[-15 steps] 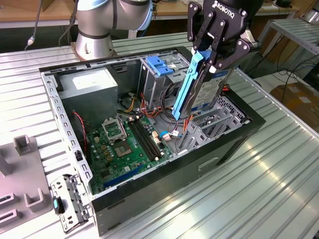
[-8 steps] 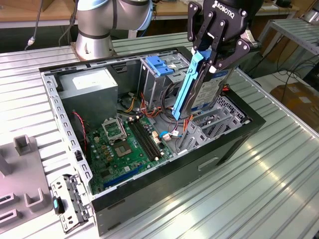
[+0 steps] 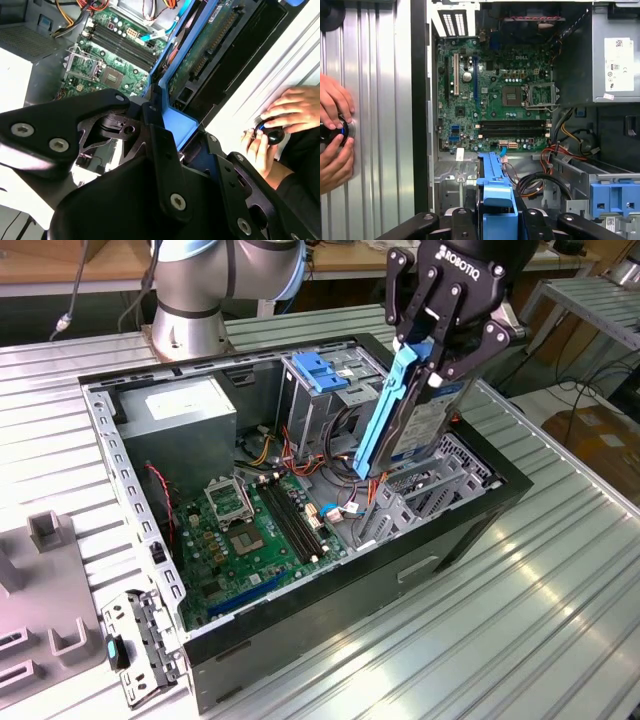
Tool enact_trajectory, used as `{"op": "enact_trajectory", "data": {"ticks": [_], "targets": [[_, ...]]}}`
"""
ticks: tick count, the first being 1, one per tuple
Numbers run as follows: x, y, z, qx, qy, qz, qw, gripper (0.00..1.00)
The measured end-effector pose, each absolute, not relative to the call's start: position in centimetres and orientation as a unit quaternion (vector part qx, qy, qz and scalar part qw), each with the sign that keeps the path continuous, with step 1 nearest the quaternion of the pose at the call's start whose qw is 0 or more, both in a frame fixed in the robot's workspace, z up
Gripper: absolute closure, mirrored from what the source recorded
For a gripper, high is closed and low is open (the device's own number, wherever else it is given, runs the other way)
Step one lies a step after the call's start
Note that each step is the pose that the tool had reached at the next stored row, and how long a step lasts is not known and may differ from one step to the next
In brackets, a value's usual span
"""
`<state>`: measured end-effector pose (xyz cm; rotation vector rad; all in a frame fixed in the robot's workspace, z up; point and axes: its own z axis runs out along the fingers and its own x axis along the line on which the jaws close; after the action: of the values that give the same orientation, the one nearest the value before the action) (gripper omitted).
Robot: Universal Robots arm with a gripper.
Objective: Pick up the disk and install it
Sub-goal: 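Insert the disk into the insertion slot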
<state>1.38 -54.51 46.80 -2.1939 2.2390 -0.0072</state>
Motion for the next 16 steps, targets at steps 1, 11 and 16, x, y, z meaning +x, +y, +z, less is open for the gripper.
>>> {"op": "enact_trajectory", "data": {"ticks": [1,11,16], "targets": [[1.6,-54.6,46.7,-0.7,0.714,-0.002,0.003,0.63],[5.0,-55.1,45.8,-0.7,0.714,-0.002,0.003,0.63],[5.5,-55.5,45.1,-0.7,0.714,-0.002,0.003,0.63]]}}
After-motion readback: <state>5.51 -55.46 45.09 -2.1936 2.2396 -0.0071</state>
